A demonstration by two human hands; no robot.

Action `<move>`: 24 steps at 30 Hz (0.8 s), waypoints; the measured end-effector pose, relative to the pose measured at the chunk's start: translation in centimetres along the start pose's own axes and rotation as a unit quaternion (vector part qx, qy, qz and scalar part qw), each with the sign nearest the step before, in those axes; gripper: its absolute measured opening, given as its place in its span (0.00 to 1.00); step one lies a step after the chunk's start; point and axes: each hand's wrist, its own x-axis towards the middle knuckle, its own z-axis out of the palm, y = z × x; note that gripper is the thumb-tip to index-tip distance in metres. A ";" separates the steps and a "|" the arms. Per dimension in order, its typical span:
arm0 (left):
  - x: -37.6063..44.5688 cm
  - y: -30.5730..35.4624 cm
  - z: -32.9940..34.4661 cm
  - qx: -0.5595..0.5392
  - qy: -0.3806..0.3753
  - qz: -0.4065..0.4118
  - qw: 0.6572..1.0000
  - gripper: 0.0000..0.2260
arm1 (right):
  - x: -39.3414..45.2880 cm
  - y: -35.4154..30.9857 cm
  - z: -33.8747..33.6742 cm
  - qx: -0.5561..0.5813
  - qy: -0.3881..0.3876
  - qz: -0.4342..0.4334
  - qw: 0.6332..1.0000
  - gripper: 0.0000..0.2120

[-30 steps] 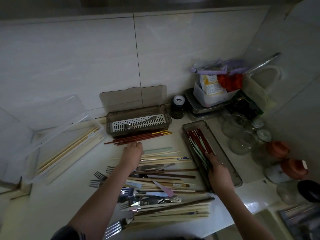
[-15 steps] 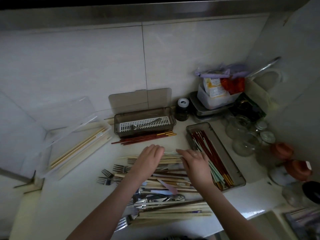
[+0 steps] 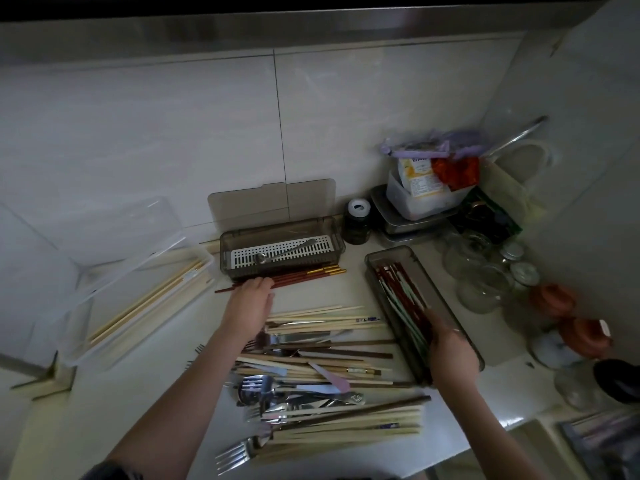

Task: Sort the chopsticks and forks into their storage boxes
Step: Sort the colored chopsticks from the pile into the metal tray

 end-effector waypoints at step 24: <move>2.1 0.4 0.9 0.012 -0.191 -0.074 0.979 0.07 | -0.2 0.7 1.4 0.026 0.003 -0.027 0.999 0.18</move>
